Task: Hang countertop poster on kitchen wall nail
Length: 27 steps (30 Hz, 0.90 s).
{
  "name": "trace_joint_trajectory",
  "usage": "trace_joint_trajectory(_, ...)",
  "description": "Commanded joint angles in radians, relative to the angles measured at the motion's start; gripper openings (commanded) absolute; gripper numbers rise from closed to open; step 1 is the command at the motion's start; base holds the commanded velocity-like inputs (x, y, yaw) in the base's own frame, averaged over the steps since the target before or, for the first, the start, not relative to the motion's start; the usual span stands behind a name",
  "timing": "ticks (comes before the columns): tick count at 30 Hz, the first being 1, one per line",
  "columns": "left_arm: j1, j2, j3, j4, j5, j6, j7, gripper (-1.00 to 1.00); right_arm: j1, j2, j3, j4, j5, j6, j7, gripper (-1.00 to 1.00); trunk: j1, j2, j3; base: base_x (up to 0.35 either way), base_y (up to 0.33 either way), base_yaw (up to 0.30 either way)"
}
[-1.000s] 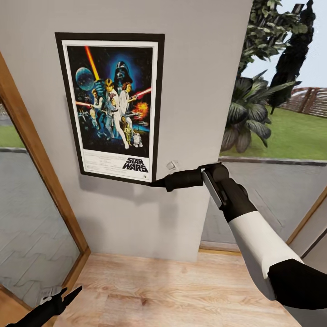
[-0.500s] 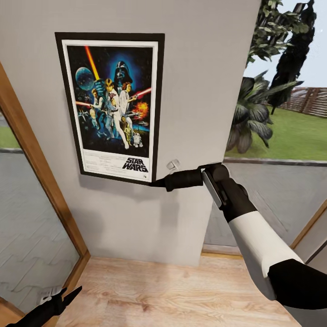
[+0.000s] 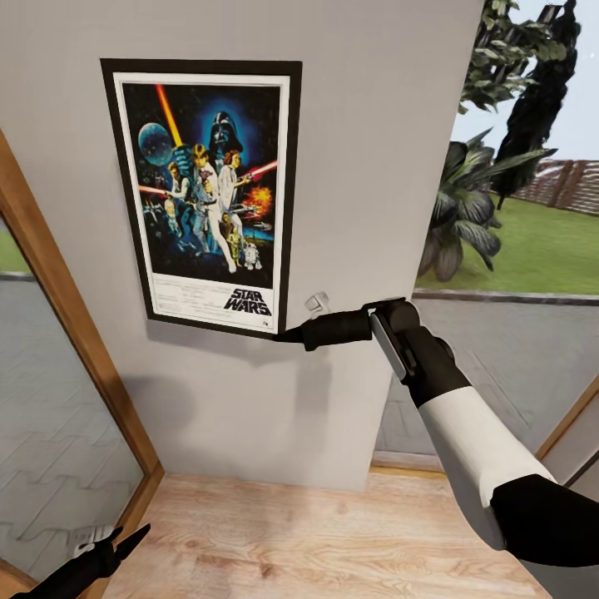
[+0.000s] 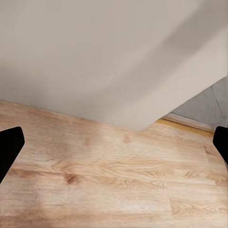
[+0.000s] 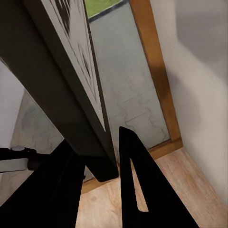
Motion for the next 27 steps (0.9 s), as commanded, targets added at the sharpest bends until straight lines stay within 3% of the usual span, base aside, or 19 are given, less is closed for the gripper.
trace_joint_trajectory(1,-0.001,0.001,-0.008,0.001,0.007,-0.006,-0.001,1.00,-0.001,0.000,0.001,0.000,-0.009,0.009,-0.003,-1.00,0.001,-0.002,-0.002,0.006,0.000,0.000)
trace_joint_trajectory(27,-0.001,0.002,-0.008,0.001,0.007,-0.006,-0.001,1.00,-0.001,0.000,0.001,0.004,-0.008,0.009,-0.003,-1.00,0.001,-0.002,-0.002,0.023,0.000,0.000)
